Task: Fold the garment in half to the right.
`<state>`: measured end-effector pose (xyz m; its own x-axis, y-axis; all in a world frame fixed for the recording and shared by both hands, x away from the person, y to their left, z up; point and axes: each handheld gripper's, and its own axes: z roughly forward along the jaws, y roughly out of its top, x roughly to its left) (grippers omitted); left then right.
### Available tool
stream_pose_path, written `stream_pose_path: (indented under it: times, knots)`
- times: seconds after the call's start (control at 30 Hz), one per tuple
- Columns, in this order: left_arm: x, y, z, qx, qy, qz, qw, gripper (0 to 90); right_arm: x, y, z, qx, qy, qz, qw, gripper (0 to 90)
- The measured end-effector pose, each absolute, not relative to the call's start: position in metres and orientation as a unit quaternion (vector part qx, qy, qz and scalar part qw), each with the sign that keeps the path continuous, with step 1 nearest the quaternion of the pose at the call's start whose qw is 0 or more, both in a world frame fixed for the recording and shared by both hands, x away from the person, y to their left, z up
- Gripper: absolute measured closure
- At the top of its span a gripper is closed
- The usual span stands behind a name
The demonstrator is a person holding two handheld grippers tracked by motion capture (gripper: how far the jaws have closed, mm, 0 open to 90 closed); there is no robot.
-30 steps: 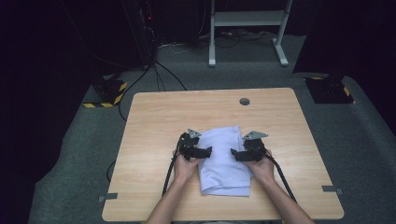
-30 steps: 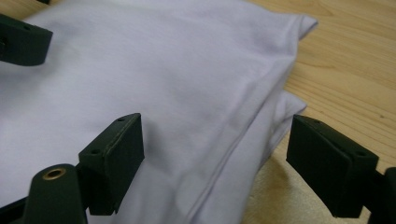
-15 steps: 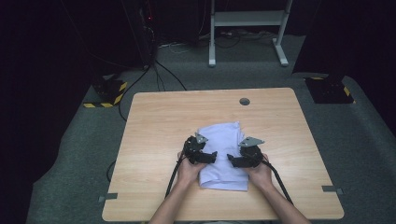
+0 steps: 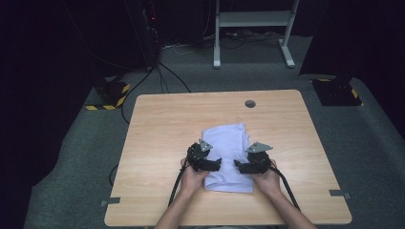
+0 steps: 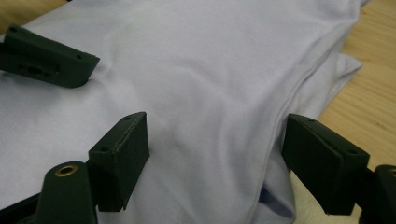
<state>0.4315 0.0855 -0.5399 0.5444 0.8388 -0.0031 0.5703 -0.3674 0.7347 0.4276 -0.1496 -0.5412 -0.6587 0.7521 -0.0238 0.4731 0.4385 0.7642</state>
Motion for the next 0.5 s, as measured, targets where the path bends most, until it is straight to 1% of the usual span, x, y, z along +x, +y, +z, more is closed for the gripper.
stream_pose_path:
  times: [0.07,0.13,0.2,0.3,0.37,0.5]
  knots:
    - [0.438,0.086,-0.538,0.802,0.447,0.184,0.35,10.3,0.436,-0.149,-0.54,0.377,0.826,0.376,0.186,22.0]
    - [0.437,0.087,-0.534,0.796,0.45,0.181,0.361,10.7,0.437,-0.15,-0.538,0.382,0.82,0.383,0.187,21.9]
    - [0.426,0.086,-0.531,0.797,0.44,0.179,0.375,10.9,0.43,-0.153,-0.535,0.376,0.816,0.397,0.187,22.2]
    - [0.418,0.08,-0.535,0.809,0.424,0.185,0.362,11.2,0.417,-0.154,-0.534,0.361,0.823,0.396,0.188,22.7]
    - [0.422,0.078,-0.54,0.813,0.423,0.183,0.355,11.5,0.416,-0.152,-0.537,0.36,0.829,0.387,0.185,23.2]
    - [0.433,0.08,-0.54,0.809,0.432,0.184,0.354,11.3,0.429,-0.149,-0.541,0.367,0.829,0.378,0.187,22.8]
